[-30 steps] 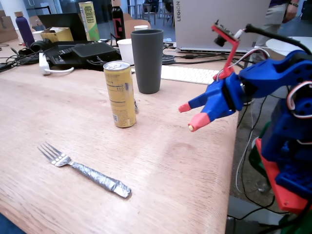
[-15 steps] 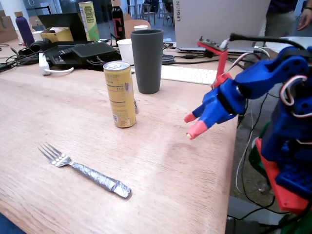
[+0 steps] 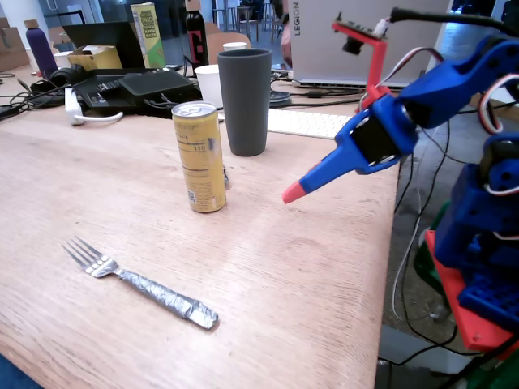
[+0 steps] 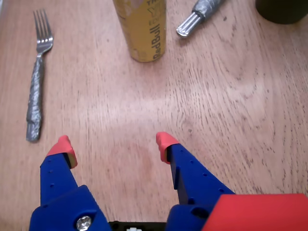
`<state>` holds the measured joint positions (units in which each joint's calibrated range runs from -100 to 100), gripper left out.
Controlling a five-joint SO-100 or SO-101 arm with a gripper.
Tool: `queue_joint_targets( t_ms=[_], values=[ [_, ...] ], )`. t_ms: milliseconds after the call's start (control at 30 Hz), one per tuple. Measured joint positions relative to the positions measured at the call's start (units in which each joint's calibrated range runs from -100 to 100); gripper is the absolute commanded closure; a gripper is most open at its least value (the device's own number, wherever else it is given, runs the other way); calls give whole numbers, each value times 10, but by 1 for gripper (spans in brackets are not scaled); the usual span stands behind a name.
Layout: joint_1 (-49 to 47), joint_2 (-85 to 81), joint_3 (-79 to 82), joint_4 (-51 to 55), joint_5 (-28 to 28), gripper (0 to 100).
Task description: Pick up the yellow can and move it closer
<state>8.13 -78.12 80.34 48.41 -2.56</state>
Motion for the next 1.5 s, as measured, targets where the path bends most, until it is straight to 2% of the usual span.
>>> queue_joint_targets(
  t_ms=[67, 167, 333, 567, 667, 733, 1067, 1200, 1300, 1500],
  values=[
    [8, 27, -11, -2, 0, 63],
    [54, 159, -94, -57, 0, 63],
    [60, 297, -192, -91, 0, 63],
    [60, 304, -192, -113, 0, 63],
    [59, 342, -193, -237, 15, 63],
    [59, 400, -193, -267, 27, 63],
    [40, 417, -192, -279, 29, 63],
    [40, 481, -192, -300, 29, 63],
    [40, 499, -183, -439, 29, 63],
    [41, 550, -47, -721, 29, 63]
  ],
)
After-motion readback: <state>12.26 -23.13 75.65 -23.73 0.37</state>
